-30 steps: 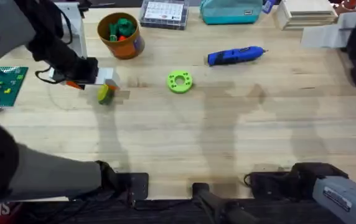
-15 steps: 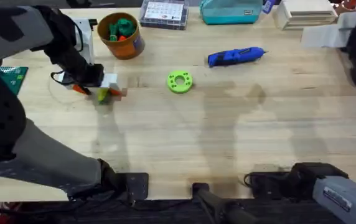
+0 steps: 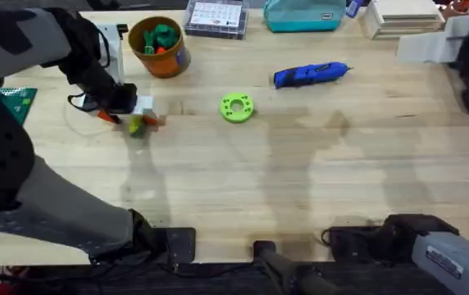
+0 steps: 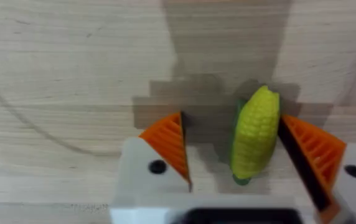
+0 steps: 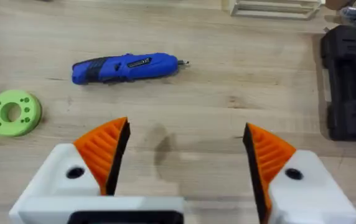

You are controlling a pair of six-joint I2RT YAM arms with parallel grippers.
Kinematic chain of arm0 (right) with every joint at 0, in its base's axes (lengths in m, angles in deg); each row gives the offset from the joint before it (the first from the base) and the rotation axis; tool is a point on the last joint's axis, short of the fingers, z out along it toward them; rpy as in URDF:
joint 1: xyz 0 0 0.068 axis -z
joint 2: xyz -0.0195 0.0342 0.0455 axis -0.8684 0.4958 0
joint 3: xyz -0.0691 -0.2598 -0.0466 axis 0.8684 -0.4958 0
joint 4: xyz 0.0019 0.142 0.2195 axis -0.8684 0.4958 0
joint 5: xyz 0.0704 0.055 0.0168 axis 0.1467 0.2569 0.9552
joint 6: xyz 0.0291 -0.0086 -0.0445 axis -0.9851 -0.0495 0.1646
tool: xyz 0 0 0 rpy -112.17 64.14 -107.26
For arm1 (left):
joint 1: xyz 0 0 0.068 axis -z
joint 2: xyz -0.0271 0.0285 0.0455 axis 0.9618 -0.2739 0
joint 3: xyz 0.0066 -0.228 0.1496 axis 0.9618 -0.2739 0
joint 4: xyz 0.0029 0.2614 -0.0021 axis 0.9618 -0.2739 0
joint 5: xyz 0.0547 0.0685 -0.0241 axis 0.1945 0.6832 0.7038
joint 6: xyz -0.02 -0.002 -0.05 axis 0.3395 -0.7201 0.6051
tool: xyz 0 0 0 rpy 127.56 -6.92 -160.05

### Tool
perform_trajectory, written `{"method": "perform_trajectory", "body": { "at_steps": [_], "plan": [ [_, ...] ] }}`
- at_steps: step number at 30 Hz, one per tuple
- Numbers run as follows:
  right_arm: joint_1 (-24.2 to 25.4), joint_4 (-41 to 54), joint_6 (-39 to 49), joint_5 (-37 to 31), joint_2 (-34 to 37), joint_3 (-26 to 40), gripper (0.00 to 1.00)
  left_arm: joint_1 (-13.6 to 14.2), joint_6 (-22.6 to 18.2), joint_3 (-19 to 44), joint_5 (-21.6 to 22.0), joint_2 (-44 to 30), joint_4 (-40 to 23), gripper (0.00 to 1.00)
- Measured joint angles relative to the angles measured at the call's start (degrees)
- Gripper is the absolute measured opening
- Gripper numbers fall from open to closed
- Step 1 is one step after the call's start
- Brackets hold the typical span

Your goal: Pick up the gripper from the table and insert it into the empty holder that is missing its gripper. Then pick up a screw, insert it into the mounting hole, and use the screwdriver to tighten it. Finally, clean up the table by picking up the vegetable and placing it into the bucket.

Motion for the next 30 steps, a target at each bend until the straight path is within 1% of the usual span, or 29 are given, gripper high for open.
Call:
{"method": "perform_trajectory", "body": {
  "at_steps": [1,2,3,4,5,6,8,13,16,19,22,26,28,30],
  "plan": [
    [0.0,0.0,0.0,0.0,0.0,0.0,0.994,0.0,0.2,0.0,0.0,0.0,0.0,0.83],
    [0.0,0.0,0.0,0.0,0.0,0.0,0.994,0.0,0.3,0.0,0.0,0.0,0.0,0.729],
    [0.0,0.0,0.0,0.0,0.0,0.0,0.994,0.0,0.2,0.0,0.3,0.0,-0.1,0.609],
    [0.0,0.0,0.0,0.0,0.0,0.0,0.994,0.0,0.4,0.0,0.5,0.0,-0.2,0.442],
    [0.0,0.0,0.0,0.0,0.0,0.0,0.994,0.0,0.4,0.0,0.9,0.0,-0.2,0.301],
    [0.0,0.0,0.0,0.0,0.0,0.0,0.992,-0.1,0.3,0.1,1.0,0.0,-0.2,0.212],
    [0.0,0.0,0.0,0.0,0.0,0.0,0.993,-0.1,0.4,0.1,1.1,0.0,-0.2,0.142],
    [0.0,0.0,0.0,0.0,0.0,0.0,0.994,0.0,0.4,0.1,1.0,0.0,-0.2,0.039],
    [0.0,0.0,0.0,0.0,0.0,0.0,0.994,0.0,0.4,0.4,0.8,0.0,-0.6,0.039],
    [0.0,0.0,0.0,0.0,0.0,0.0,0.994,0.0,0.4,1.8,-0.4,0.0,-3.3,0.038],
    [0.0,0.0,0.0,0.0,0.0,0.0,0.994,0.0,0.4,6.0,-1.6,-0.1,-6.1,0.038],
    [0.0,0.0,0.0,0.0,0.0,0.0,0.994,0.0,1.5,14.3,-3.5,-0.1,-8.0,0.038],
    [0.0,0.0,0.0,0.0,0.0,0.0,0.994,0.0,2.1,18.7,-5.7,-0.1,-7.8,0.038],
    [0.0,0.0,0.0,0.0,0.0,0.0,0.994,0.0,2.9,22.2,-8.3,-0.1,-6.3,0.038]
  ]
}}
